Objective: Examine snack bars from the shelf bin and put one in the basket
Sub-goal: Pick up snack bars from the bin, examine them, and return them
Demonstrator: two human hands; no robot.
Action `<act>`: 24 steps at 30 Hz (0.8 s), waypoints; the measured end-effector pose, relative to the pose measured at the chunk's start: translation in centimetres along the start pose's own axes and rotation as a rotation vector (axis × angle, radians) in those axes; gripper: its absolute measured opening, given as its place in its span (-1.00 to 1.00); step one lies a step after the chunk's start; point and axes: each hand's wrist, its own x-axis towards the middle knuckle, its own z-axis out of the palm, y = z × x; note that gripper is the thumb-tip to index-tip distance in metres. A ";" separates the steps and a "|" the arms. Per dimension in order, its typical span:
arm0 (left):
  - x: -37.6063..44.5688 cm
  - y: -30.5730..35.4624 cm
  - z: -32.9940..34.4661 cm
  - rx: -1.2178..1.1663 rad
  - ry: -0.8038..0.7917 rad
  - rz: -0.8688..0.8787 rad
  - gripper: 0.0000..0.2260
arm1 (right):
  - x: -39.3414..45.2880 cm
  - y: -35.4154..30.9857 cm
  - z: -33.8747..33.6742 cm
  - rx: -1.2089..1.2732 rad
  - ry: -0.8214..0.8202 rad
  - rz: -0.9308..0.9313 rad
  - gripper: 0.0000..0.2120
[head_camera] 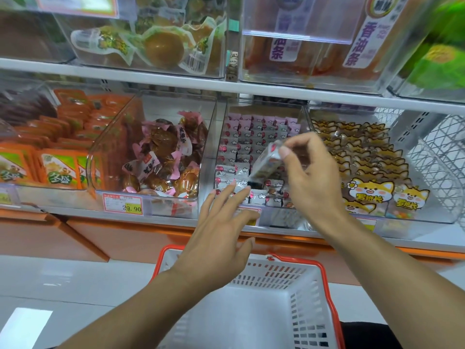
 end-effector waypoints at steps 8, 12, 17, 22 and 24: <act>0.5 1.0 -2.2 -0.657 0.357 -0.414 -0.80 | -1.6 -1.5 -1.4 0.575 0.180 0.497 -0.89; 0.8 1.2 -2.9 -0.986 0.371 -0.508 -0.88 | -3.2 -1.4 -1.2 0.805 0.098 0.753 -0.94; 0.7 0.4 -2.9 -1.019 0.371 -0.602 -0.85 | -3.4 -1.0 -2.0 0.845 0.014 0.827 -0.85; 1.0 -0.1 -2.6 -1.076 0.345 -0.653 -0.84 | -3.6 -0.7 -2.5 0.813 -0.001 0.852 -0.90; 1.1 -0.2 -2.6 -1.098 0.347 -0.660 -0.84 | -3.8 -0.6 -2.6 0.807 -0.009 0.852 -0.93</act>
